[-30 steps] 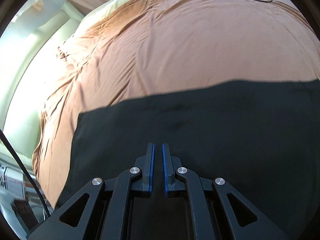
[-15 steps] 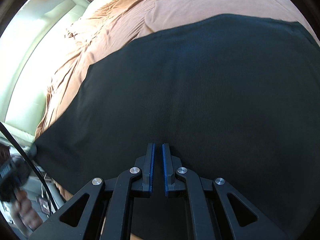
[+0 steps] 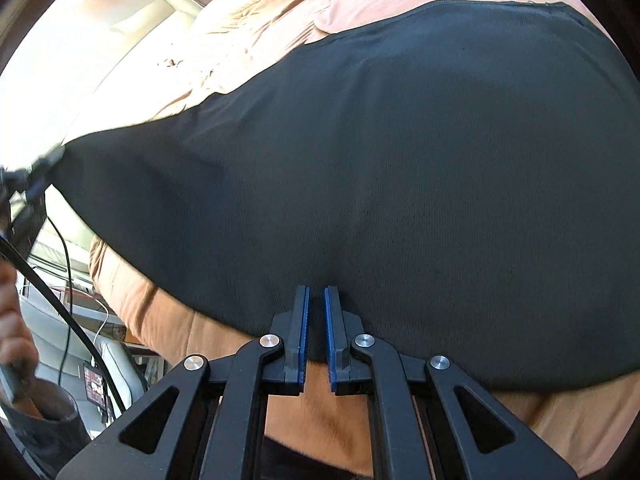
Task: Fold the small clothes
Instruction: 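Lift the held edge with both grippers and fold it over the shirt, then open both grippers and release the folded shirt onto the bed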
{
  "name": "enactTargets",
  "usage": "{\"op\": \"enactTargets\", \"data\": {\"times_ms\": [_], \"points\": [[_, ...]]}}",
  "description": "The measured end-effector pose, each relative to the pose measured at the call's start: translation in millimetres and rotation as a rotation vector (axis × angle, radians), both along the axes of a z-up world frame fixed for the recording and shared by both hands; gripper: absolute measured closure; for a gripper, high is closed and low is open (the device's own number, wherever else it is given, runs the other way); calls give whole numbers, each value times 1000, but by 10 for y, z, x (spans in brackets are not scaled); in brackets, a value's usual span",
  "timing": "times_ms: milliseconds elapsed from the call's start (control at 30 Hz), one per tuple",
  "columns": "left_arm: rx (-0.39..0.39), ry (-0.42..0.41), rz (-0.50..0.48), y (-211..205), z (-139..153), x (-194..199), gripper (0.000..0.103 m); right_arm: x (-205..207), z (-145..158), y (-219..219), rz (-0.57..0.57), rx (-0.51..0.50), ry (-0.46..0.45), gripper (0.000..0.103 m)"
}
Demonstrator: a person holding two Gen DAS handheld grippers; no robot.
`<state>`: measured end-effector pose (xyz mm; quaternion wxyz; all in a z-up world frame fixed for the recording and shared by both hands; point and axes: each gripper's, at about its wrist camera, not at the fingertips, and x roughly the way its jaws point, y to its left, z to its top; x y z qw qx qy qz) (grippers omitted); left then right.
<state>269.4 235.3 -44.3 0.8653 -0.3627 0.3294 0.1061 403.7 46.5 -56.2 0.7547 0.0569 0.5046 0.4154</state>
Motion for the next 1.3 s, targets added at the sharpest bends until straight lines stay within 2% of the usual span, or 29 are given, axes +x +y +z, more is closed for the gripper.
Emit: {"op": "enactTargets", "data": {"times_ms": [333,633,967,1000,1033,1067,1100,1233,1300], "points": [[75,-45,-142,-490,415,428,98,70,-51,-82,-42,53,15,100],[125,-53,-300,-1007,577,824,98,85,-2,-190,-64,85,25,100],[134,-35,-481,-1624,489,1179,98,-8,687,-1173,-163,211,-63,97],[134,-32,-497,-1684,469,1206,98,-10,743,-1280,-176,218,-74,89],[134,-28,-513,-1748,443,1236,98,-2,811,-1415,-197,222,-90,74],[135,-20,-532,-1835,412,1281,98,4,845,-1513,-214,223,-102,63],[136,-15,-543,-1883,389,1301,98,8,873,-1609,-233,223,-114,46],[139,15,-602,-2118,228,1384,98,47,858,-1982,-314,202,-143,44],[143,32,-629,-2237,138,1430,98,-34,745,-1959,-345,183,-140,44]]}}
